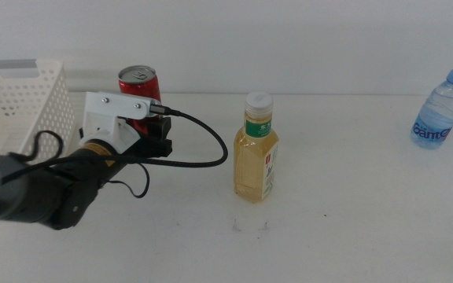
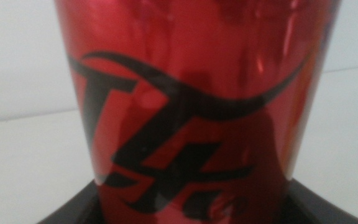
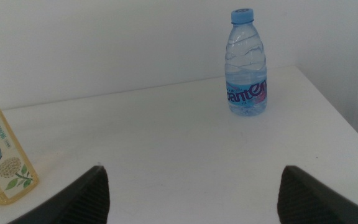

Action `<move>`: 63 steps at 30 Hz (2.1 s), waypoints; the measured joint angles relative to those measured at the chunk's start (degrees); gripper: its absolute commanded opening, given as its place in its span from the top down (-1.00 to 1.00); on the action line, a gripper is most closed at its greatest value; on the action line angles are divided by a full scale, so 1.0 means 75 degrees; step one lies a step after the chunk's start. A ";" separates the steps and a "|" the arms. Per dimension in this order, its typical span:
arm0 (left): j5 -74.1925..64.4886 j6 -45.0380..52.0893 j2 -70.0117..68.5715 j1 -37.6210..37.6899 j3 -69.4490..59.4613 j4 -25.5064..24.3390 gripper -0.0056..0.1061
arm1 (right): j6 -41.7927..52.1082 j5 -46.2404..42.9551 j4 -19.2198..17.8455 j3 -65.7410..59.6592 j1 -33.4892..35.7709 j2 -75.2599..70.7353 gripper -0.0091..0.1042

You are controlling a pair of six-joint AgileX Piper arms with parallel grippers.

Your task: Use arms to grab the bottles and put them into the dustbin to the left of the table.

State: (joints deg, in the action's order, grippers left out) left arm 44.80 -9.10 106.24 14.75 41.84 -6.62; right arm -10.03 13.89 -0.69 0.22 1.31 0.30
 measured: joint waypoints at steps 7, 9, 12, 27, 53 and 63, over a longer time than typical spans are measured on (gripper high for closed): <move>-0.3402 -0.0112 -0.2090 0.0389 -0.0274 0.0137 0.72 | 0.0000 0.0000 0.0000 0.0000 0.0000 0.0000 -0.59; -0.4578 -0.0342 -0.2639 0.0428 -0.0135 0.0155 0.72 | 0.0000 0.0000 0.0000 0.0000 0.0000 0.0000 -0.59; -0.6659 -0.0483 -0.3205 0.0459 0.0327 0.0183 0.72 | 0.0000 0.0000 0.0000 0.0000 0.0000 0.0000 -0.59; -1.3513 0.2748 -0.2711 -0.1472 0.4348 0.2211 0.72 | 0.0000 0.0000 0.0000 0.0000 0.0000 0.0000 -0.59; -1.4980 0.3773 0.1236 -0.4159 0.7545 0.1410 0.33 | 0.0000 0.0000 0.0000 0.0000 0.0000 0.0000 -0.59; -1.4841 0.3643 0.1322 -0.4159 0.7594 0.0970 -0.78 | 0.0000 0.0000 0.0000 0.0000 0.0000 0.0000 -0.59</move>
State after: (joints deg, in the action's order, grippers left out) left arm -66.50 18.22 116.16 -16.45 98.80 0.66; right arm -10.03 13.89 -0.69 0.22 1.31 0.30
